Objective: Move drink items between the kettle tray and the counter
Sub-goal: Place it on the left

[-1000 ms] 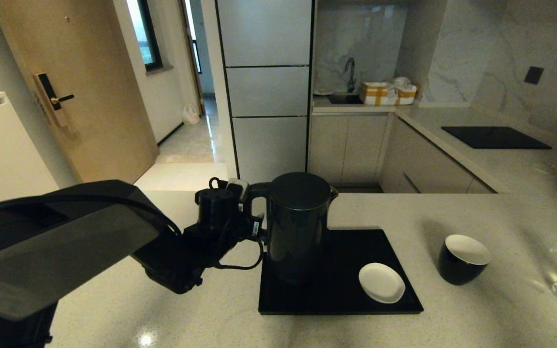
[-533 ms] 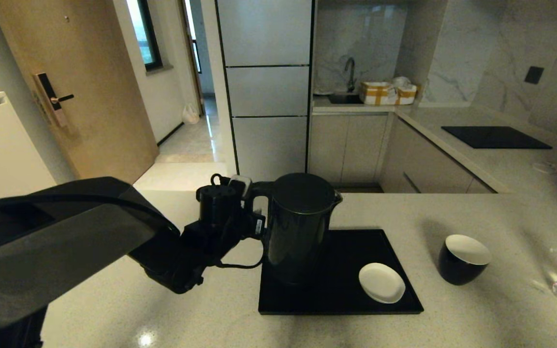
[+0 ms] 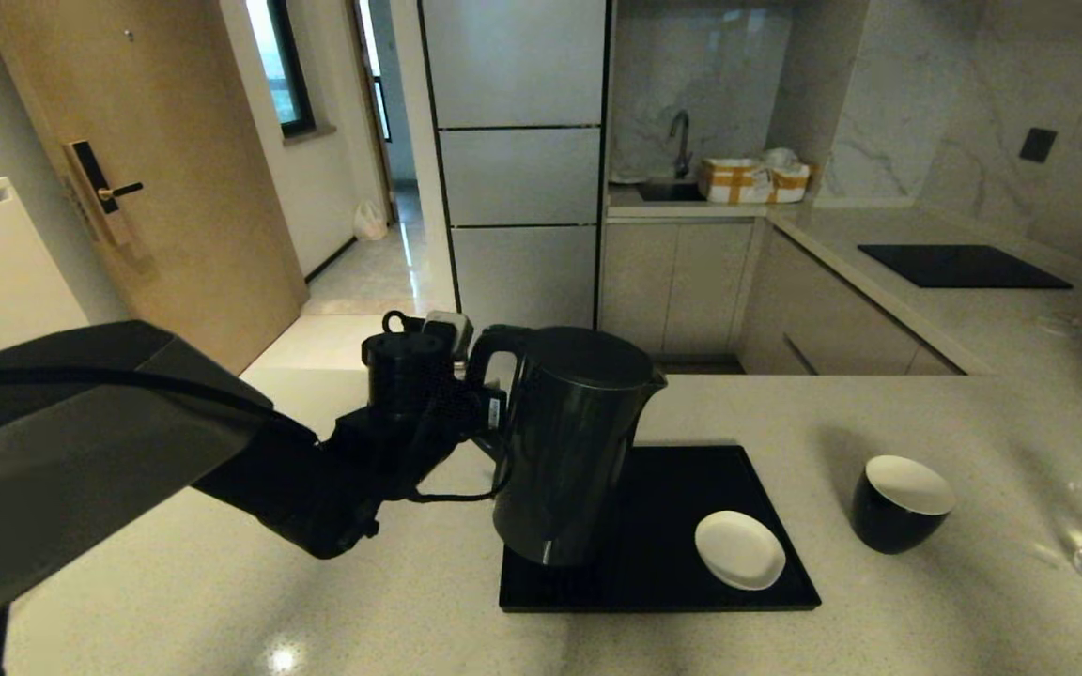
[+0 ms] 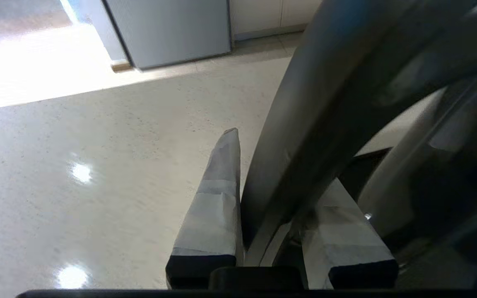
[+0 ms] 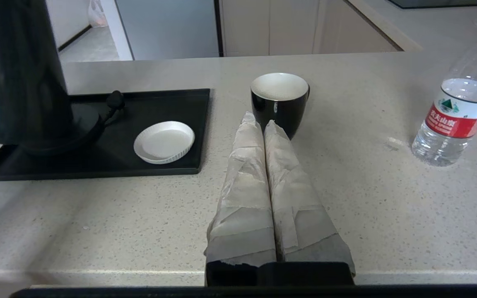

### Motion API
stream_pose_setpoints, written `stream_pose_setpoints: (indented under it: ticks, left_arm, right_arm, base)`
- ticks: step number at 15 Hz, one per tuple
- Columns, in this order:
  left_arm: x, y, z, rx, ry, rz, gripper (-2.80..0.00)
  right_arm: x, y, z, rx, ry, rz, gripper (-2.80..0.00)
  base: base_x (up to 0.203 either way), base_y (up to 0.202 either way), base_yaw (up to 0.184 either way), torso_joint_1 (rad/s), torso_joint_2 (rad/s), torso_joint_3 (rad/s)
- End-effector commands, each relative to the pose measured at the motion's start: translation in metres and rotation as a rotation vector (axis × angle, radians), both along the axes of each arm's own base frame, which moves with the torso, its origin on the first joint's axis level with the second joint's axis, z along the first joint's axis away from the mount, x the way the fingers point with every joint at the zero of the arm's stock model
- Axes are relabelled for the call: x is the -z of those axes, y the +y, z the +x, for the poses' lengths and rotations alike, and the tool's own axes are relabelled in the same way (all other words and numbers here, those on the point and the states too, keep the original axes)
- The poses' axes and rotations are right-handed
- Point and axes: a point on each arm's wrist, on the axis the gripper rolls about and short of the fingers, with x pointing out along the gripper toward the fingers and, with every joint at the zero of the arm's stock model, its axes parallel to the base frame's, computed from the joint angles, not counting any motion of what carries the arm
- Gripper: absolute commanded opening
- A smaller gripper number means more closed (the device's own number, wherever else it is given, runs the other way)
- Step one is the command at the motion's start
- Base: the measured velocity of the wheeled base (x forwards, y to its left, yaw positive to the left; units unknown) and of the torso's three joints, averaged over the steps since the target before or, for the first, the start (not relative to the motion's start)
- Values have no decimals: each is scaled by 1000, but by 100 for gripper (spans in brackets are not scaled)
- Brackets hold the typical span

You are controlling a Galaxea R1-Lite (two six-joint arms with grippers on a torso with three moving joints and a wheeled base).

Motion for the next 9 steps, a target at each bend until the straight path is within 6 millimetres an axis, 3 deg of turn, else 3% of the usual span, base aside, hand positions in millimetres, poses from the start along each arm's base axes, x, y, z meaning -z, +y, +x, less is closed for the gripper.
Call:
stream_pose_setpoints:
  ticks: [1,3,6,9]
  left_arm:
    - [-24,5,-5,-11,-38,-52,-280]
    - [-27,15,-5,-40,-27,-72,-280]
    - [-26,59,-3,-150,16,-88,-280]
    - [-10,101,-9,-248,78,-44,-280]
  right_arm:
    - [0,0,0,0,-1,0,-280]
    - [0,0,0,0,-1,0,-280]
    - [0,0,0,0,-1,0,-280]
    - [0,0,0,0,-1,0,-280]
  base:
    - [0,0,0,0,0,0]
    - [0,0,0,0,0,0]
    - [0,0,0,0,0,0]
    - [0,0,0,0,0,0]
